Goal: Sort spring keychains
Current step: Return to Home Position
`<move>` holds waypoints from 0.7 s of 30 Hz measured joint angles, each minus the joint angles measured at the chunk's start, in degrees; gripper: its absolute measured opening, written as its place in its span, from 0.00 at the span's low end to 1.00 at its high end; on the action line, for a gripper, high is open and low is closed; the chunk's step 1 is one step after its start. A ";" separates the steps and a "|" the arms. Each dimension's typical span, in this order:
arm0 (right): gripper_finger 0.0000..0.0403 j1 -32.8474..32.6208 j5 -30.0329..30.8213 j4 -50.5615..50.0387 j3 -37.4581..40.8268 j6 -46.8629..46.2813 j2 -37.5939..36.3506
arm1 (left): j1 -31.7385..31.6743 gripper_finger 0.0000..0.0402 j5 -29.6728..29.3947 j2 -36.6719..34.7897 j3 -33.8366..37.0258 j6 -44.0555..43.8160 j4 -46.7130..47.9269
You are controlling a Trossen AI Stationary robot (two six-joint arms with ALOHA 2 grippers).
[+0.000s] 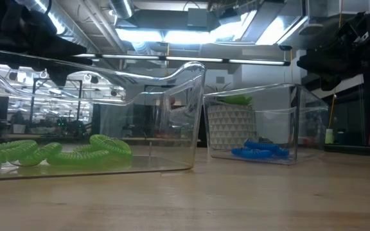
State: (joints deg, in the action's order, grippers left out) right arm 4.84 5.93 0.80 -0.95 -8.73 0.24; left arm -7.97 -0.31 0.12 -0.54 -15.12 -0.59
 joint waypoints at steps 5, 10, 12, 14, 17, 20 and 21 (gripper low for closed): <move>0.17 0.00 0.00 0.00 0.00 0.00 -0.01 | 0.00 0.44 -0.03 0.00 0.00 -2.53 0.03; 0.17 -0.02 0.00 0.00 0.00 0.00 0.01 | 0.00 0.44 -0.05 0.02 0.00 -2.58 0.05; 0.17 -0.02 0.00 0.00 0.00 0.00 0.01 | 0.00 0.44 -0.05 0.02 0.00 -2.64 0.05; 0.17 -0.01 0.00 0.00 0.00 0.00 0.01 | 0.00 0.44 -0.05 0.02 0.00 -2.63 0.05; 0.17 -0.02 0.00 0.00 0.00 0.00 0.01 | 0.00 0.44 -0.07 0.02 0.00 -2.64 0.07; 0.17 -0.02 0.00 0.00 0.00 0.00 0.01 | 0.00 0.44 -0.07 0.02 0.00 -2.67 0.05; 0.17 -0.01 0.00 0.00 0.00 0.00 0.01 | 0.00 0.44 -0.07 0.02 0.00 -2.64 0.05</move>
State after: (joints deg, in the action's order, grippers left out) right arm 4.83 5.93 0.80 -0.95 -8.73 0.25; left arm -7.97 -0.38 0.14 -0.54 -17.76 -0.54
